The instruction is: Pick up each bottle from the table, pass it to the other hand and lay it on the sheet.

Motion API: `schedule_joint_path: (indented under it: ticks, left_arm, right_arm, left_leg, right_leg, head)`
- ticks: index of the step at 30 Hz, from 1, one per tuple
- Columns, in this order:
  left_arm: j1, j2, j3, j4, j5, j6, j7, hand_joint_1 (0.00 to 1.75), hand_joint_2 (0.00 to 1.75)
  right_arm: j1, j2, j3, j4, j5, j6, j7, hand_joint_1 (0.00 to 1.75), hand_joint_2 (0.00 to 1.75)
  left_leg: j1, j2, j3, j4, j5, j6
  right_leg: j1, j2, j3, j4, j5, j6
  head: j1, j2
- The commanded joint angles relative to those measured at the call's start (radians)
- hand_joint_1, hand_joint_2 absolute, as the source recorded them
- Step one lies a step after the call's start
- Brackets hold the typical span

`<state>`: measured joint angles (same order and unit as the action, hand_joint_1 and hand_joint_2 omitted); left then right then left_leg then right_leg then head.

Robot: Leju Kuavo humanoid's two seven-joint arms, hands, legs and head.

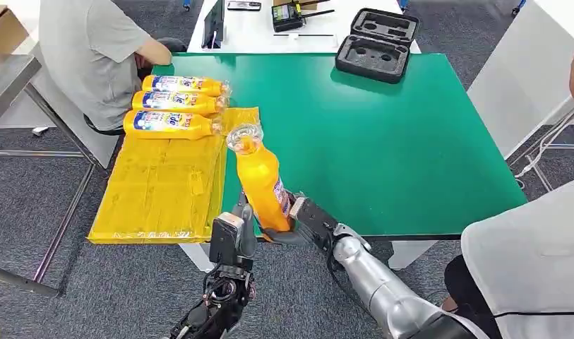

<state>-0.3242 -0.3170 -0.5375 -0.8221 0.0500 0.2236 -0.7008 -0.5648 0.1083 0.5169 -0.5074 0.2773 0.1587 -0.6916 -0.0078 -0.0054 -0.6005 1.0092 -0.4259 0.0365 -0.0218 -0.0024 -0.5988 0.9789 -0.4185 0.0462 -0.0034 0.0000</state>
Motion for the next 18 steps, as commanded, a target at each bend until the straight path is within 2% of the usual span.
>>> schedule_joint_path:
  ticks: [1,18]
  left_arm:
    - [-0.032,0.007,-0.046,0.034,-0.004,0.006,0.003,0.0,1.75]
    - [-0.024,0.006,-0.038,0.018,0.001,0.027,0.003,0.0,1.75]
  right_arm:
    - [-0.046,0.014,0.018,0.073,0.004,0.003,0.012,1.75,1.75]
    - [-0.051,0.026,0.035,0.08,0.02,0.013,0.016,1.75,1.75]
  left_leg:
    - [0.001,0.001,0.002,0.0,-0.001,-0.002]
    - [0.002,0.001,0.003,0.001,-0.002,-0.002]
  right_leg:
    - [0.001,0.001,0.002,0.0,-0.001,-0.002]
    - [0.002,0.001,0.003,0.0,-0.001,-0.002]
  head:
    - [0.0,0.0]
    - [0.0,0.0]
